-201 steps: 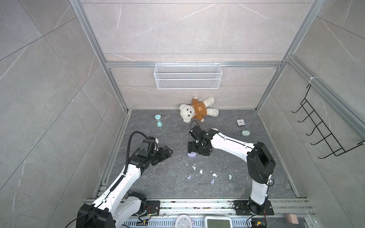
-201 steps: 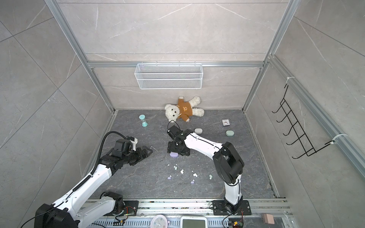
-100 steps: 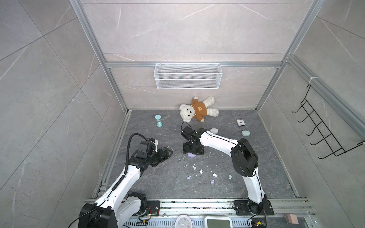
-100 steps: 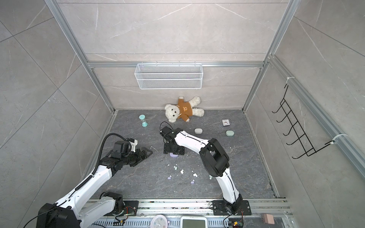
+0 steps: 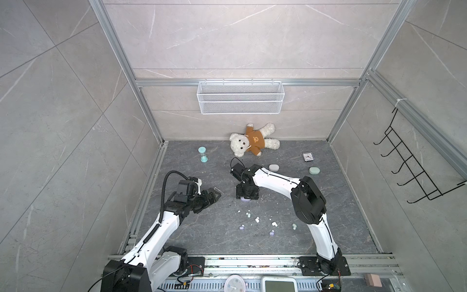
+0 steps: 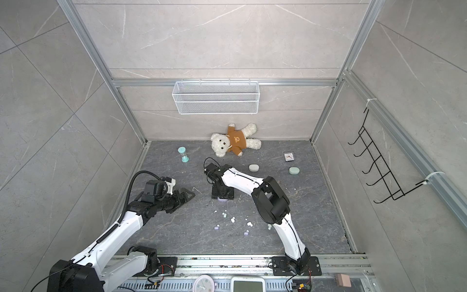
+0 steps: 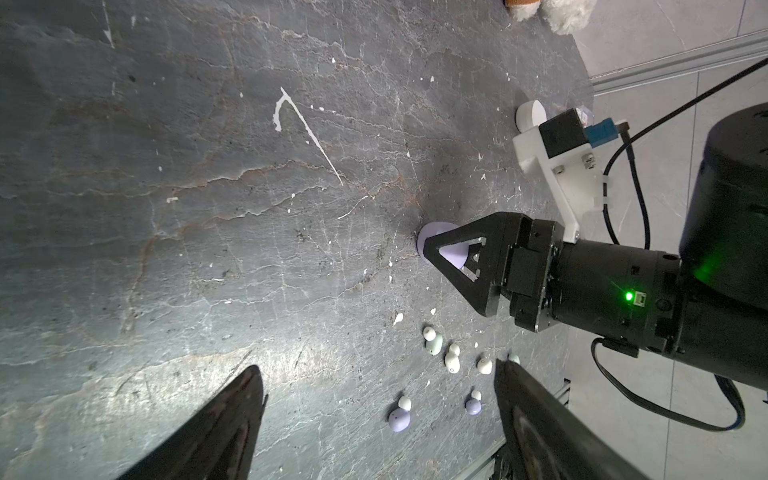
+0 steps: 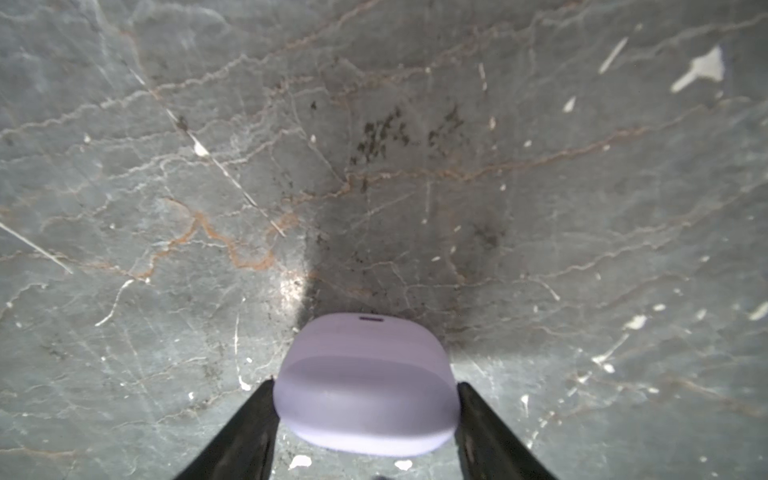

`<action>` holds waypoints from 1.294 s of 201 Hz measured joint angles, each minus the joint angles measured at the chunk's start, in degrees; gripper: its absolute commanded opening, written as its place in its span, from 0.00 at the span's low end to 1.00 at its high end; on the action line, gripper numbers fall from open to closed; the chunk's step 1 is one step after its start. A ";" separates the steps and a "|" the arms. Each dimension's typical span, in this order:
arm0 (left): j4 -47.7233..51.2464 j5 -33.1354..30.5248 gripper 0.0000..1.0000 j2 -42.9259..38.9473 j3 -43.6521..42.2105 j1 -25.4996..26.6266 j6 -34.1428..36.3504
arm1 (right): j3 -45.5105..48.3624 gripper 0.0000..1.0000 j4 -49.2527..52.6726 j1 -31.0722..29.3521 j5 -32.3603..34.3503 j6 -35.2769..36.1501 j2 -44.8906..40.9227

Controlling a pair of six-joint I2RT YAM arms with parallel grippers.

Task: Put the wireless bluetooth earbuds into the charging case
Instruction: 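Lift the lavender case with the right gripper toward the left gripper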

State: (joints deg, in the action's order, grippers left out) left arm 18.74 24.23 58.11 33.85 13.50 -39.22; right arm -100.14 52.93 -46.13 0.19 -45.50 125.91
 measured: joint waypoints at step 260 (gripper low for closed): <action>-9.05 -0.79 1.00 -0.90 6.14 14.97 29.68 | 1.22 0.50 13.18 2.91 -7.48 8.96 -26.29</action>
State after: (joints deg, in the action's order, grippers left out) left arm 9.69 23.44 57.21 39.99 28.47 -9.54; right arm -98.91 66.11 -43.22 -7.29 -36.53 99.61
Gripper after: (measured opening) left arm 0.996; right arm 0.611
